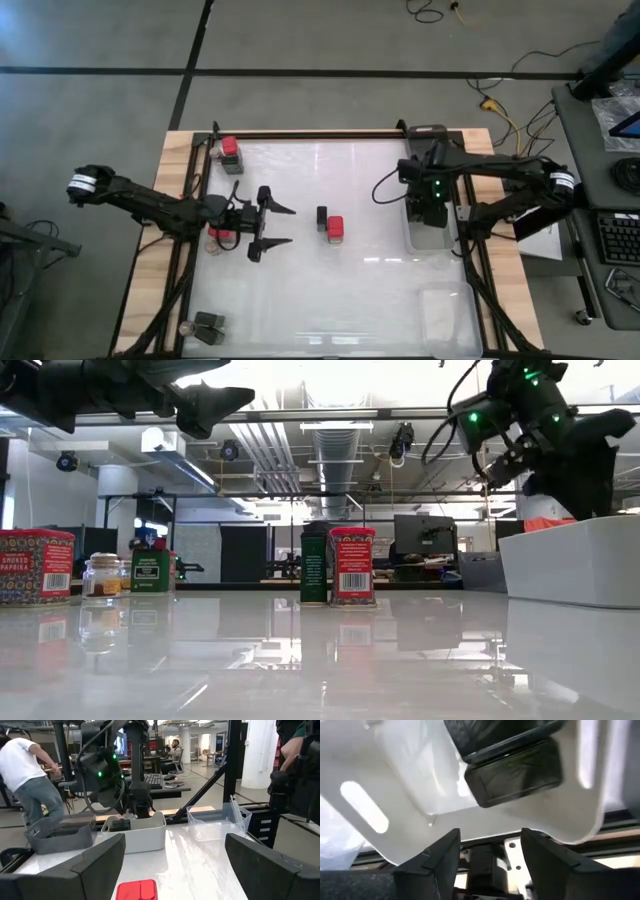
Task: Sort spices by type
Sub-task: Put the green seasoning can into the gray bin
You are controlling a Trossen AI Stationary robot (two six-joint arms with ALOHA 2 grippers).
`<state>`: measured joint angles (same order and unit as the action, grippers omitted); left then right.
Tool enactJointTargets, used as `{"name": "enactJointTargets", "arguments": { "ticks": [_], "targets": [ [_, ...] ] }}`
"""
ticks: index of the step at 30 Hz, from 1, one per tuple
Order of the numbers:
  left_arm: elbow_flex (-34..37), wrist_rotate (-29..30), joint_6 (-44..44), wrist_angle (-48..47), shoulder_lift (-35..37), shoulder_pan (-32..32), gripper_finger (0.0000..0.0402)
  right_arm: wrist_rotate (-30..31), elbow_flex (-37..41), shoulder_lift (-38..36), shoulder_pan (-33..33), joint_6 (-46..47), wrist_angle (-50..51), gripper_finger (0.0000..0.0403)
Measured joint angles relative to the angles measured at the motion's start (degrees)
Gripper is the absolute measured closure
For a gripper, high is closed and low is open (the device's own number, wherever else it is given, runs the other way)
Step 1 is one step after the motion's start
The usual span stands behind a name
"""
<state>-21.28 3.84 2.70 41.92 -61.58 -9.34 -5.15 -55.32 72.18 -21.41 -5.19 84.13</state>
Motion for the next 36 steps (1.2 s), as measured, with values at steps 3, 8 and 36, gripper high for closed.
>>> {"name": "enactJointTargets", "arguments": {
  "ticks": [3,8,36],
  "targets": [
    [0.0,0.0,-0.7,0.0,-0.2,0.0,0.0075,3.5,-3.6,-0.6,0.0,-0.1,0.9,0.0192],
    [0.0,-0.1,-10.9,-0.2,-1.5,0.0,0.0075,6.6,-10.8,-2.3,0.9,0.1,-1.7,0.0165],
    [0.1,3.1,-23.3,-16.4,-3.0,-5.0,0.0075,8.1,-26.9,23.1,18.5,1.1,-50.1,0.0033]
  ]
}}
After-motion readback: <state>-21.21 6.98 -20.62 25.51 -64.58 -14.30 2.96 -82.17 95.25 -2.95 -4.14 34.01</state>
